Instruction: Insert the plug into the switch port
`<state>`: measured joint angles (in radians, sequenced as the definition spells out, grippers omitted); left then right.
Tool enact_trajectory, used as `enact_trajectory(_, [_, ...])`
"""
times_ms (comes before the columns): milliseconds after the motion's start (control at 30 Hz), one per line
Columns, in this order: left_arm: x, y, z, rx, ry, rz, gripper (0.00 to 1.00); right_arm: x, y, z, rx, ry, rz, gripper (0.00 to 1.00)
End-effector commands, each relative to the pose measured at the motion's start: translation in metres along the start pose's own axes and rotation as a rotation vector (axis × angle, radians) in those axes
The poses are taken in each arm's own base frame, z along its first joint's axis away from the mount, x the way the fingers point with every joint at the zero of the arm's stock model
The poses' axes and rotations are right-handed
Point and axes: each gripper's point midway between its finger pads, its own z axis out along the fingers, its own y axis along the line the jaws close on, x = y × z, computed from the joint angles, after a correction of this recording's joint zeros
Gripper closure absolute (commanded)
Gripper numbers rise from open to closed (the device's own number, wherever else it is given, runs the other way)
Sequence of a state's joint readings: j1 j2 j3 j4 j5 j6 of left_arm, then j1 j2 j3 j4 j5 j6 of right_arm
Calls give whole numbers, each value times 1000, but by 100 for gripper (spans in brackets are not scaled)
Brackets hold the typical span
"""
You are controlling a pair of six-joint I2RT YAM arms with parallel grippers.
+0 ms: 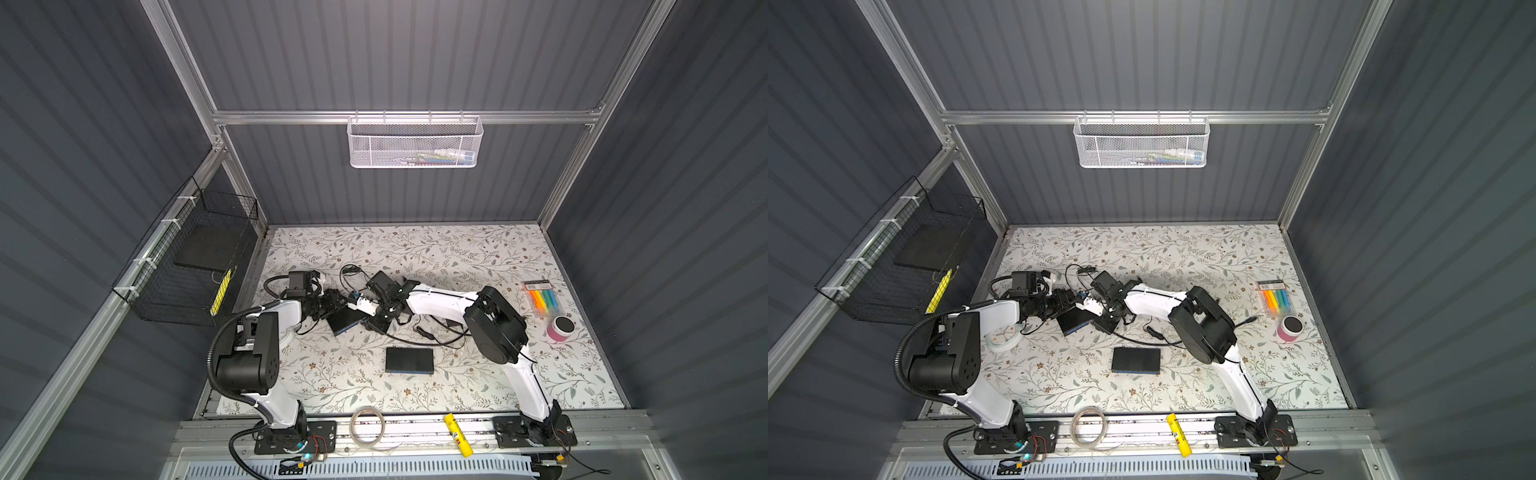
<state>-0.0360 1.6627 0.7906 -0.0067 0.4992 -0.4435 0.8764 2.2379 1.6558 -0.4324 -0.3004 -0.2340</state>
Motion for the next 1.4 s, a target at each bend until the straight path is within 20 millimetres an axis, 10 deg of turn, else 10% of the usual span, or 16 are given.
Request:
enact_trajectory(0, [12, 3, 1, -14, 32, 4, 52, -3, -15, 0, 41, 9, -21, 96])
enact_trajectory(1367, [33, 5, 9, 38, 79, -27, 53, -1, -15, 13, 192, 120, -71, 97])
